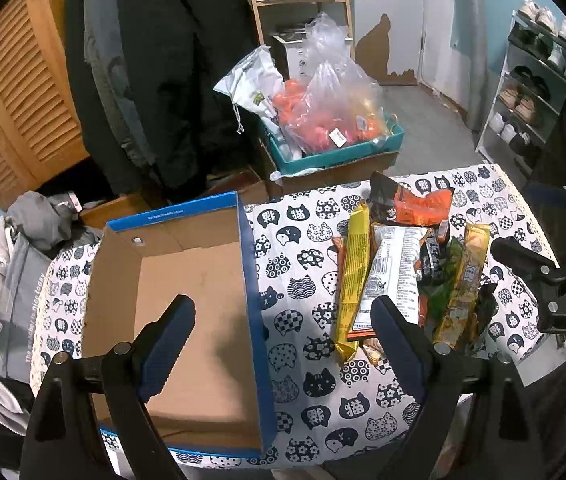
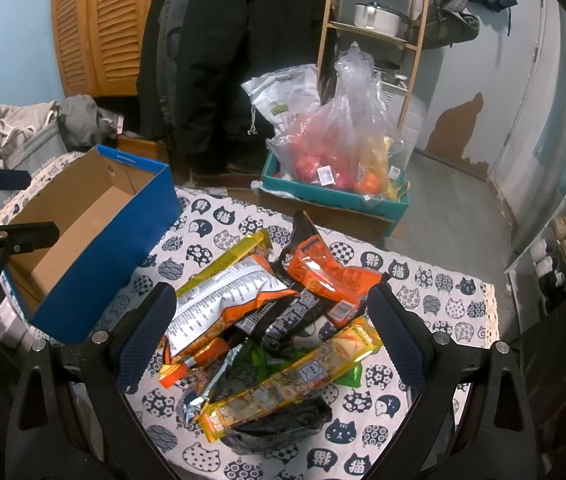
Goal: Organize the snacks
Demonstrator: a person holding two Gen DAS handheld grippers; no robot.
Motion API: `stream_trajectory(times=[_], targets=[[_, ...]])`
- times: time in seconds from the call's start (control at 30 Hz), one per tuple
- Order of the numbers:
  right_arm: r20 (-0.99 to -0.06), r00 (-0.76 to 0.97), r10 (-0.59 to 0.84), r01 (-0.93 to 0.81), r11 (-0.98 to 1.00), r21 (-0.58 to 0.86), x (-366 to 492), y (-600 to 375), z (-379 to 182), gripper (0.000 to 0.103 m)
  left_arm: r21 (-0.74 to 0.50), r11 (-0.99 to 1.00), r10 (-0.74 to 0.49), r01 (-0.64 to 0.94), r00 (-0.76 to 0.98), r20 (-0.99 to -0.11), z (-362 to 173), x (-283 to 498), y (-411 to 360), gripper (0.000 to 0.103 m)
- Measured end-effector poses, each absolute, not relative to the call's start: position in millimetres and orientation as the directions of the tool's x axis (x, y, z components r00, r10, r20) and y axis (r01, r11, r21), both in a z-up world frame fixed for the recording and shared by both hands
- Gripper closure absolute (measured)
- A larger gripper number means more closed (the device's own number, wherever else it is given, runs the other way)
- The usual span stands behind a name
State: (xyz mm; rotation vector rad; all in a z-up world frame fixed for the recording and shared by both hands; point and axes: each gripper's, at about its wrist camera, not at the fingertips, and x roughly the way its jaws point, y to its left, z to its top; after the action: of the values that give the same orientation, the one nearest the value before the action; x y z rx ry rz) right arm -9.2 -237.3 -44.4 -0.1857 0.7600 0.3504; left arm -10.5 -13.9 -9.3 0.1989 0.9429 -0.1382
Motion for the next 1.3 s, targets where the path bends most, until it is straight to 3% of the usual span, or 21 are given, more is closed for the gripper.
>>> stream_trajectory(times=[1.3], targets=[[-0.704, 0.668, 0.241, -0.376, 0.926, -0.04, -9.0, -237.9, -45.9, 0.008, 0.1, 0.972, -0.039, 0.211, 0.57, -0.821, -11.5, -10.3, -14.8, 0.012]])
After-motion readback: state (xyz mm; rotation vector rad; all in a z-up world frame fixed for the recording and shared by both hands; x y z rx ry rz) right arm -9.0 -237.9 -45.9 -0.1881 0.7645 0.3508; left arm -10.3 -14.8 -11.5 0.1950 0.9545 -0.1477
